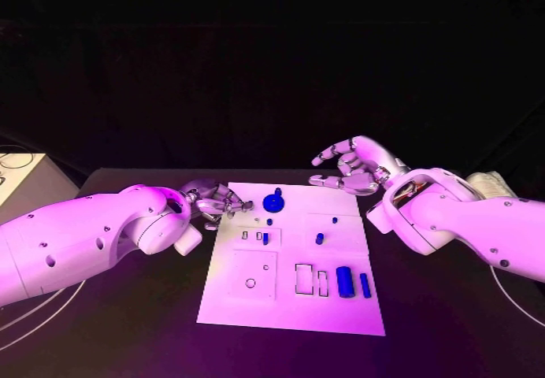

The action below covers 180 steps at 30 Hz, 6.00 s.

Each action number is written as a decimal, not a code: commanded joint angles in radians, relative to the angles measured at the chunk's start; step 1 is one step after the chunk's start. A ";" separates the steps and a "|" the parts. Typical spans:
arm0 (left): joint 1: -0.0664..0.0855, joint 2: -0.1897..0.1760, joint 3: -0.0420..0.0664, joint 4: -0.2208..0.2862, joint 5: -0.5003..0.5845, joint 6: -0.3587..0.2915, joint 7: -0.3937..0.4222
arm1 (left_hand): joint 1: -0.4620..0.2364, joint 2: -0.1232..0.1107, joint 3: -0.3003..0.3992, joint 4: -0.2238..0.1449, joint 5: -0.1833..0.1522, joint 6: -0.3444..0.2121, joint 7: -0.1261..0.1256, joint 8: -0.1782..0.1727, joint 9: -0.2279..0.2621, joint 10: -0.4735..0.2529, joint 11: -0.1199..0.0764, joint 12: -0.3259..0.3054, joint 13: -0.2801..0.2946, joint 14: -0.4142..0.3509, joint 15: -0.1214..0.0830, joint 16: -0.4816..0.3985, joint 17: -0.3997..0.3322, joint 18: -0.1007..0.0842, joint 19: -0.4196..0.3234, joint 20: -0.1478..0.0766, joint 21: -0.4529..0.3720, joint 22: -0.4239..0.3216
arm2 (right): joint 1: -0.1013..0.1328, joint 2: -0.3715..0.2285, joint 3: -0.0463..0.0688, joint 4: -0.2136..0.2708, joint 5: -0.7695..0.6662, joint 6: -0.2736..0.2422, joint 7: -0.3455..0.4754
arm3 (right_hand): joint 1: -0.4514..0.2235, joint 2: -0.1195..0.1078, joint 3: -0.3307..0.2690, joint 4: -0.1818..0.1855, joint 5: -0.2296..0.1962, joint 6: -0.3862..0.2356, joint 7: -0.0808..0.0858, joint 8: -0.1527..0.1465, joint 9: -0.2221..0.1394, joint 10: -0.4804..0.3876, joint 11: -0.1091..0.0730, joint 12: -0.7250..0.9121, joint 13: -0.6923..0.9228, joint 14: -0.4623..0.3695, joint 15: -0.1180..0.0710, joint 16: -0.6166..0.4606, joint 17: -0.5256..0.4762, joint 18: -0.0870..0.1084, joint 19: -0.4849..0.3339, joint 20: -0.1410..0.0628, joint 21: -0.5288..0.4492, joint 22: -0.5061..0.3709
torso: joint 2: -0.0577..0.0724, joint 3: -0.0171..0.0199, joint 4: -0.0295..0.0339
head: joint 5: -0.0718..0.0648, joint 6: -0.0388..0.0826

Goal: Assemble the parts on the task board

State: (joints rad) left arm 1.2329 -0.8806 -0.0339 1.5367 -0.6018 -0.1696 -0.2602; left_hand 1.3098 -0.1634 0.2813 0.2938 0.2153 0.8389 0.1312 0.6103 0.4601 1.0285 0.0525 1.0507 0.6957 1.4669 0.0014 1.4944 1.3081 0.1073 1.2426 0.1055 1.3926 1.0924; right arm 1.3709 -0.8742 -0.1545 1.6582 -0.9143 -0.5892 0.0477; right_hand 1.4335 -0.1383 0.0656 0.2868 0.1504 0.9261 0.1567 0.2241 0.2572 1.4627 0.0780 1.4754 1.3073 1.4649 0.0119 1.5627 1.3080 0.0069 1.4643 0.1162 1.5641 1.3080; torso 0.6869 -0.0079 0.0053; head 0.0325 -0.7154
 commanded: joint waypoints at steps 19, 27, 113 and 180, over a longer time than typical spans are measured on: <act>0.022 0.113 -0.011 -0.020 -0.398 0.176 -0.245 | -0.148 0.033 -0.036 0.002 0.000 0.003 -0.024 0.064 0.059 0.082 -0.016 0.097 0.125 0.057 -0.023 0.023 0.153 -0.021 0.043 -0.017 0.027 0.058 | -0.004 -0.065 -0.015 0.019 0.201 0.022 -0.063 | -0.005 0.005 0.006 -0.001 0.004 0.005 -0.001 0.008 0.001 0.019 -0.003 0.003 0.179 0.099 -0.010 -0.004 0.239 -0.006 0.105 -0.009 0.004 0.261 | 0.000 0.0028 -0.0017 | 0.009 -0.007; 0.031 0.145 -0.014 -0.041 -0.407 0.212 -0.250 | -0.161 0.037 -0.043 0.001 0.000 0.003 -0.027 0.072 0.069 0.088 -0.018 0.105 0.135 0.060 -0.024 0.026 0.159 -0.022 0.046 -0.018 0.028 0.063 | -0.012 -0.063 -0.017 0.015 0.181 0.020 -0.087 | -0.005 0.005 0.006 -0.002 0.004 0.003 -0.001 0.008 0.001 0.018 -0.003 0.003 0.178 0.099 -0.010 -0.005 0.237 -0.006 0.104 -0.009 0.003 0.260 | 0.002 0.0023 -0.0016 | 0.001 -0.013; 0.040 0.265 -0.043 -0.187 -0.363 0.344 -0.255 | 0.069 0.062 0.281 -0.032 0.003 -0.037 -0.044 0.124 0.182 0.106 -0.036 0.115 0.175 0.068 -0.040 0.035 0.182 -0.028 0.057 -0.030 0.044 0.100 | -0.021 -0.044 -0.017 -0.002 0.180 0.047 -0.076 | -0.014 0.000 0.001 0.000 0.004 -0.004 -0.001 0.011 0.001 0.016 -0.004 0.001 0.176 0.097 -0.011 -0.007 0.232 -0.004 0.102 -0.011 -0.003 0.257 | 0.002 0.0027 -0.0003 | -0.004 -0.041; 0.039 0.246 -0.044 -0.147 -0.508 0.224 -0.259 | -0.107 -0.093 0.625 -0.250 0.180 0.055 -0.066 0.139 0.255 0.254 -0.062 0.174 0.310 0.104 -0.067 0.076 0.263 -0.046 0.132 -0.056 0.084 0.197 | -0.032 -0.043 -0.017 -0.007 0.182 0.053 -0.077 | -0.024 0.000 -0.002 0.002 0.004 -0.009 0.000 0.012 0.000 0.014 -0.003 -0.001 0.174 0.097 -0.011 -0.008 0.230 -0.004 0.101 -0.012 -0.005 0.255 | 0.001 0.0031 -0.0010 | 0.010 -0.060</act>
State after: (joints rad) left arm 1.2721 -0.6371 -0.0778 1.3892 -1.0993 0.0337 -0.5196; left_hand 1.2035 -0.2571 0.7022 0.2511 0.3925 0.8659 0.0836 0.7522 0.6130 1.2745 -0.0088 1.2195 1.0045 1.4668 -0.0555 1.5665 1.3081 0.0759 1.3671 0.0518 1.4725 1.2884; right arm 1.3400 -0.9180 -0.1721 1.6510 -0.7278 -0.5490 -0.0391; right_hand 1.4167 -0.1379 0.0650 0.2869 0.1506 0.9259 0.1566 0.2317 0.2565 1.4625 0.0782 1.4807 1.3080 1.4683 0.0088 1.5587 1.3073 0.0069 1.4680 0.1128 1.5638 1.3079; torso 0.6879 -0.0046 0.0041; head 0.0418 -0.7760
